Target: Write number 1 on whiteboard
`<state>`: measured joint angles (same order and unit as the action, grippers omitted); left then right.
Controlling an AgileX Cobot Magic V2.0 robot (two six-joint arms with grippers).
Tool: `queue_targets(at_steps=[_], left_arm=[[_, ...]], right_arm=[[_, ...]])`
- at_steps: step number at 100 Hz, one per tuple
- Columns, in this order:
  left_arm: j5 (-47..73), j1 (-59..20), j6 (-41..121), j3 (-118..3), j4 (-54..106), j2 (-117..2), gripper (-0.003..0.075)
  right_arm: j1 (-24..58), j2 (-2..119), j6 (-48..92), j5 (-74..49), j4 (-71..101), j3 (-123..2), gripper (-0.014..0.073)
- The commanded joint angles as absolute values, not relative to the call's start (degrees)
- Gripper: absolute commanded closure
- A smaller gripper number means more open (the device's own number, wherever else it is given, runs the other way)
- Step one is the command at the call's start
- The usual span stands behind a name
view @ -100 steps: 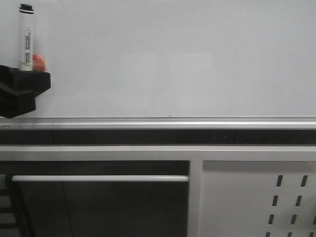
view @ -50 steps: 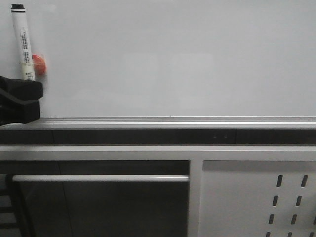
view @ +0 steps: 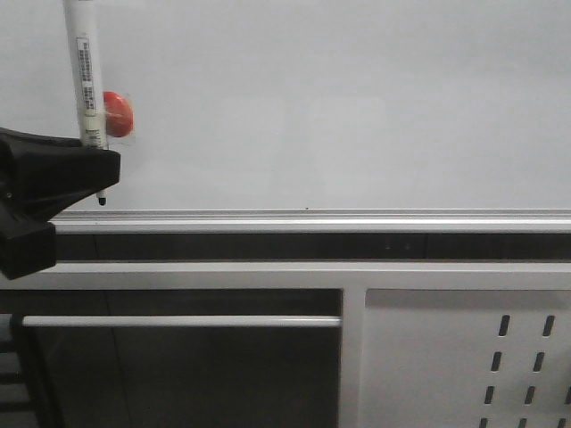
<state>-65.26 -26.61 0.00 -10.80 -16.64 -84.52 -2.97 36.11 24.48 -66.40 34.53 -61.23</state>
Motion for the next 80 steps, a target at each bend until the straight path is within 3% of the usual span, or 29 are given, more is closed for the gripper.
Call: queue_targets(at_steps=[1, 34, 66, 80], left_arm=[[-69.2, -27.04, 0.0, -11.68, -21.27, -81.22, 0.0738], [-50.74, -27.04, 0.0, -12.13, -30.96, -72.08, 0.0738], [-32.58, -27.04, -17.66, -20.07, -48.67, -64.93, 0.0738], [-30.85, -27.04, -28.95, -23.84, -61.88, -64.83, 0.0738]], right_arm=[[-1.62, 38.97, 27.3, -65.06, 37.1, -62.96, 0.0665], [7.39, 48.98, 28.17, -66.09, 37.48, -62.96, 0.0664], [20.53, 56.07, 28.17, -57.11, 36.49, -62.96, 0.0664], [23.76, 59.03, 28.17, -52.51, 35.14, -62.96, 0.0664]])
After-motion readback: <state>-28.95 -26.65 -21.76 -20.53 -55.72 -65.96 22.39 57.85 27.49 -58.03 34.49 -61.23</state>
